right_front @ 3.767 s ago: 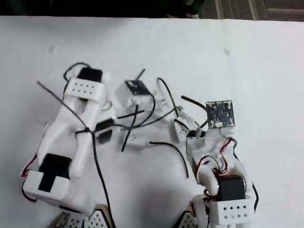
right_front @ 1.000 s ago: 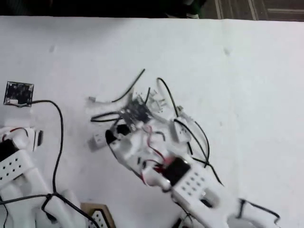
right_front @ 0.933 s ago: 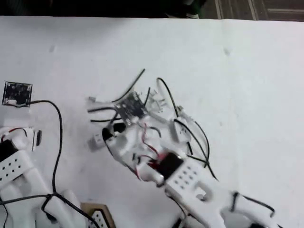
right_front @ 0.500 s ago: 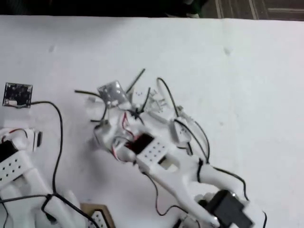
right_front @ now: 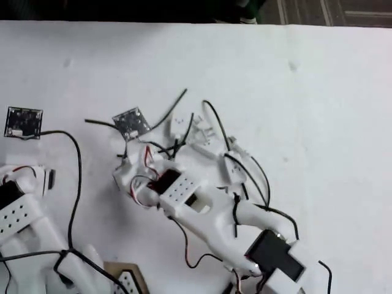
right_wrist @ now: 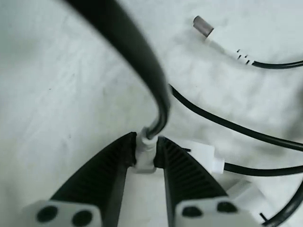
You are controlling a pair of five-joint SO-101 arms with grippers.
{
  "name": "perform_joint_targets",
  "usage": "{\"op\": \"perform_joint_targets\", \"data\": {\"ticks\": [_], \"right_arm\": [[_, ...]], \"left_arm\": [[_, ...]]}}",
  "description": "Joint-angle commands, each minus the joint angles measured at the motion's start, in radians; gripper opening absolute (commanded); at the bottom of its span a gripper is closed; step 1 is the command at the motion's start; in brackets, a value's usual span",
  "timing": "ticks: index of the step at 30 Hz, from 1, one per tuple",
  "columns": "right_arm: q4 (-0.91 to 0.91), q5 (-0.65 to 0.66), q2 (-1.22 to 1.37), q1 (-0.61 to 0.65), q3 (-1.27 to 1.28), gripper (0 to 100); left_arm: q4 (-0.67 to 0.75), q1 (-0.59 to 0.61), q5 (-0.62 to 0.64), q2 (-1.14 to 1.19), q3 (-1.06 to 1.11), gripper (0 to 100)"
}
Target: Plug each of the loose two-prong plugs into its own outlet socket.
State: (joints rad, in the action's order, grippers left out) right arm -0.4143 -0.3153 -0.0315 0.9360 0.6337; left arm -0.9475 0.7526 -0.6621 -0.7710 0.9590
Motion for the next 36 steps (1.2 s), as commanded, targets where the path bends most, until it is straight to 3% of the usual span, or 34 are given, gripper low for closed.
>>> {"op": "perform_joint_targets", "data": {"ticks": [1, 12, 20, 28, 36], "right_arm": [[0.018, -0.009, 0.001, 0.004, -0.038, 1.7], [0.016, -0.006, 0.004, -0.021, -0.043, 1.7], [-0.165, -0.006, -0.257, -0.102, -0.014, 1.7], [-0.352, 0.021, -0.507, -0.292, 0.017, 1.7], [-0.447, 0.029, -0.627, -0.348, 0.018, 1.7]], "left_arm": [[0.014, 0.004, 0.012, -0.022, -0.002, 24], [0.017, -0.001, 0.012, -0.027, 0.018, 24], [0.020, -0.156, 0.003, -0.022, 0.115, 24], [0.054, -0.364, 0.014, -0.021, 0.180, 24], [0.098, -0.404, 0.055, -0.019, 0.206, 24]]}}
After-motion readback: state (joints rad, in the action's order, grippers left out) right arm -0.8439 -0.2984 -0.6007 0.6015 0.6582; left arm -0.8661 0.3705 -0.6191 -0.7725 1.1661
